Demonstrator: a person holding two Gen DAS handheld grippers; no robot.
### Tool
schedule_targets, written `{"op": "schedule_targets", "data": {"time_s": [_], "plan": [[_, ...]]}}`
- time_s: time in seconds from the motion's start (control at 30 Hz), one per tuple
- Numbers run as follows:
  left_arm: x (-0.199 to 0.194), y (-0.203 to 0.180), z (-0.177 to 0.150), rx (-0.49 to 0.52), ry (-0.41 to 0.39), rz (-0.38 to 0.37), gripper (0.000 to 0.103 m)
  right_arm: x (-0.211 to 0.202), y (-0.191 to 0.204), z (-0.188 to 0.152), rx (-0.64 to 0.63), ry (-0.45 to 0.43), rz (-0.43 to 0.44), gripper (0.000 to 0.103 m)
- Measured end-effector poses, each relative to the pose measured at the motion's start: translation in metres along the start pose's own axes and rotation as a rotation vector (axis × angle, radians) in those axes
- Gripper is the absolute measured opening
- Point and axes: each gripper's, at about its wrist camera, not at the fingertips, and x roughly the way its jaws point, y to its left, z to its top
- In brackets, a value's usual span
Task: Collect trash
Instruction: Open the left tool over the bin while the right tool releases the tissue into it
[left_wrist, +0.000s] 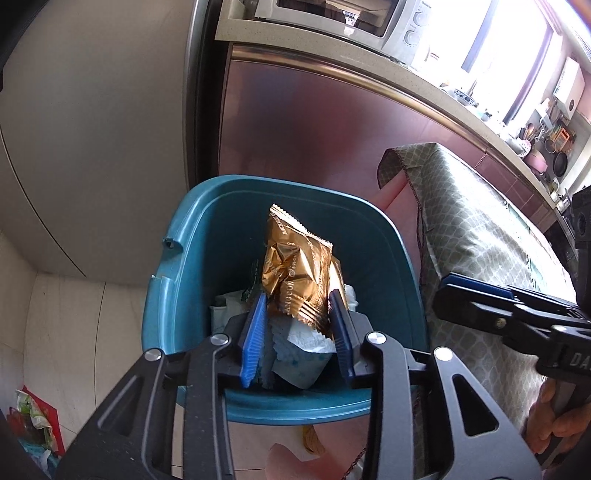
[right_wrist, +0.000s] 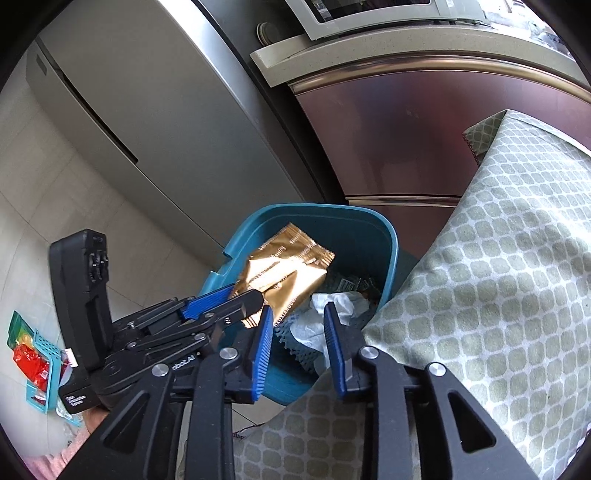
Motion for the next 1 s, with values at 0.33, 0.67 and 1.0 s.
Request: {"op": "schedule_targets", "data": {"time_s": [0.33, 0.67, 1.0], "plan": [[-0.003, 0.004, -0.002, -0.008, -0.005, 0.011, 0.049, -0.020, -0.010, -0.011, 0.012, -0.028, 0.031, 0.035], [-0.047, -0.017, -0.012, 0.062, -0.132, -0.007, 0.066, -0.050, -0.014, -0.033, -0.010, -0.082, 0.019, 0.047], [-0.096, -0.048, -0.034, 0.126, -0.238, -0.033, 0.097, -0.098, -0.016, -0.066, -0.064, -0.212, -0.068, 0.065]]}}
